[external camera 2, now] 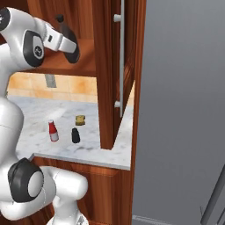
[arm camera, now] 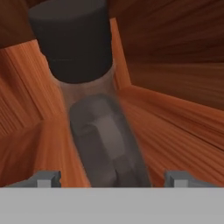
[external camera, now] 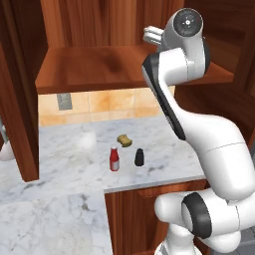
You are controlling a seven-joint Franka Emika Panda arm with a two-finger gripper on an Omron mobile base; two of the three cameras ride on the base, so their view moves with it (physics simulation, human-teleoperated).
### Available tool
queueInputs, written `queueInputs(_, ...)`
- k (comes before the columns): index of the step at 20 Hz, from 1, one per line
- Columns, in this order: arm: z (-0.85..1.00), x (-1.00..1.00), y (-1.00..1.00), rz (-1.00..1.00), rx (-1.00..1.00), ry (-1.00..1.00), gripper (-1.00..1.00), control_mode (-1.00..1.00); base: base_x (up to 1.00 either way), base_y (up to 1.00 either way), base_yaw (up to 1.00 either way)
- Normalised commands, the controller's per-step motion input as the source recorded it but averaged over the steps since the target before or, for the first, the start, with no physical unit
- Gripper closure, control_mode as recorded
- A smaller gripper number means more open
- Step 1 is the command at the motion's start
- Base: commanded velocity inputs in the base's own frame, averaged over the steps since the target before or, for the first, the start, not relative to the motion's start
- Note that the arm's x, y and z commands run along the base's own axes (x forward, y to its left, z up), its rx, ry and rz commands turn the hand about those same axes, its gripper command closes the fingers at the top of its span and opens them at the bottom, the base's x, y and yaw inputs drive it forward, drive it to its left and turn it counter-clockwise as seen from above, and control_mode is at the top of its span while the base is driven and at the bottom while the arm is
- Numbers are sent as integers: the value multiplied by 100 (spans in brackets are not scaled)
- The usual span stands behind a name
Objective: There are various items on the counter. Only move the condiments/shakers into the cabinet.
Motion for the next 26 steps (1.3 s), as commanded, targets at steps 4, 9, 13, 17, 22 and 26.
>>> queueInputs(4,0,19,0,0,0,0,-100,-100,0,0,0)
queueInputs(9,0,2,0,0,0,0,-100,-100,0,0,0)
queueInputs(13,0,16,0,-2,0,0,-100,-100,0,0,0)
queueInputs(17,0,14,0,-1,0,0,-100,-100,0,0,0)
queueInputs(22,0,10,2,-2,0,0,-100,-100,0,0,0)
queueInputs(26,0,-43,1,0,0,0,-100,-100,0,0,0)
